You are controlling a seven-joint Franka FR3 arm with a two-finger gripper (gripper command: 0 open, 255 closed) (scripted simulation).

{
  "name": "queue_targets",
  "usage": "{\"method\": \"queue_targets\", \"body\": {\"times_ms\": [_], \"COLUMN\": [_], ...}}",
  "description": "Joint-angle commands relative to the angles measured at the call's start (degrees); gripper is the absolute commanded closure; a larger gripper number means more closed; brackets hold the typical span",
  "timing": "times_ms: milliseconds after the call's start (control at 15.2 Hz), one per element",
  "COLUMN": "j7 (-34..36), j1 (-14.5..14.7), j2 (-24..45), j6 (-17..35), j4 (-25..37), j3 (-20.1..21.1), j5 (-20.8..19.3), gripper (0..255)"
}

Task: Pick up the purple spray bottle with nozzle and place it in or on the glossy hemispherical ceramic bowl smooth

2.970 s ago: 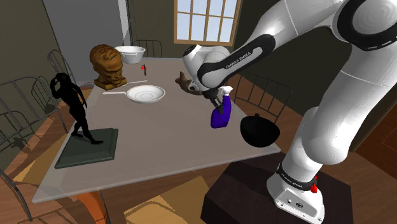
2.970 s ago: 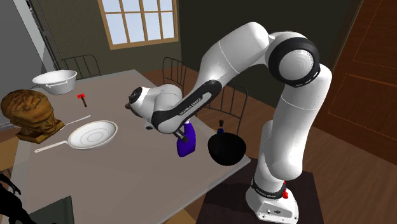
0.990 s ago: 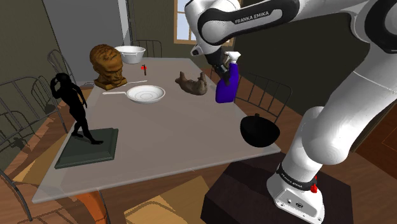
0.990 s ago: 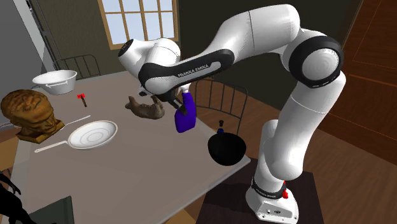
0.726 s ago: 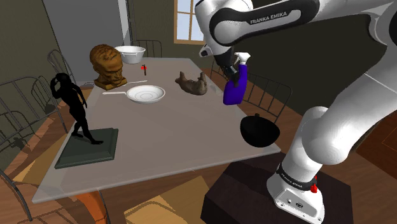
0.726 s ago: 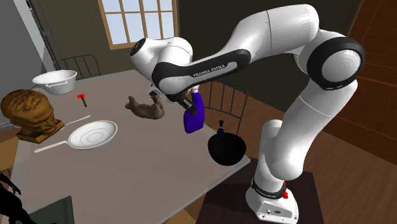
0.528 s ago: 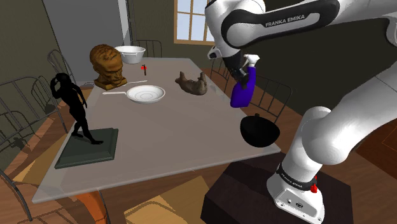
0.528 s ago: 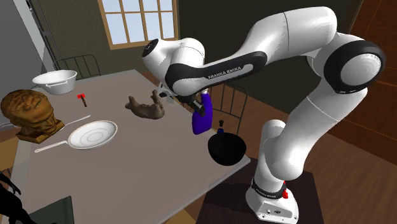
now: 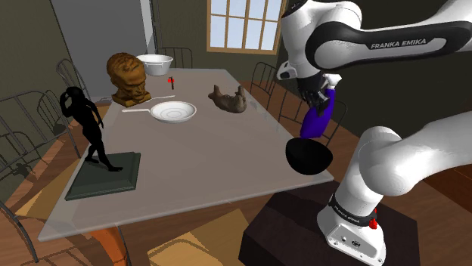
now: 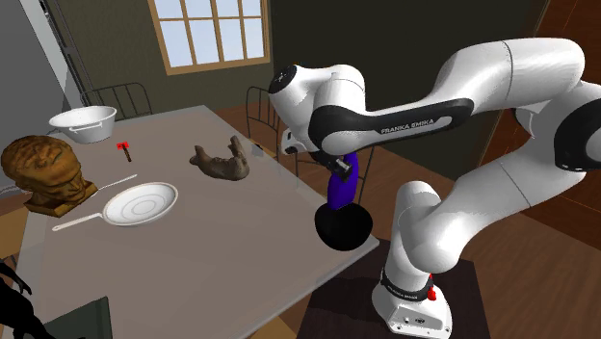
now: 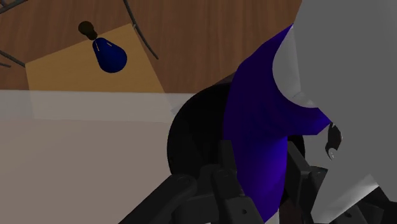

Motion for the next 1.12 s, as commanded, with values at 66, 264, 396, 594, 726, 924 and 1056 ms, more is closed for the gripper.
{"method": "queue_targets", "body": {"times_ms": [66,264,396,594,726,924,1056], "j7": [0.2,1.1,1.7,2.6,2.9,2.9,2.9], "j1": [0.0,0.0,0.0,0.1,0.1,0.1,0.1], "j2": [-1.7,-1.7,-1.6,-1.3,-1.2,-1.1,-1.1], "j6": [1.1,3.2,4.6,6.8,7.7,7.7,7.7], "j4": [-2.8,-5.0,-6.4,-8.5,-9.3,-9.3,-9.3], "j3": [-0.4,-0.7,-0.8,-1.1,-1.2,-1.2,-1.2], "j5": [-0.3,-0.4,-0.4,-0.6,-0.6,-0.6,-0.6], "gripper": [255,255,255,255,255,255,255]}}
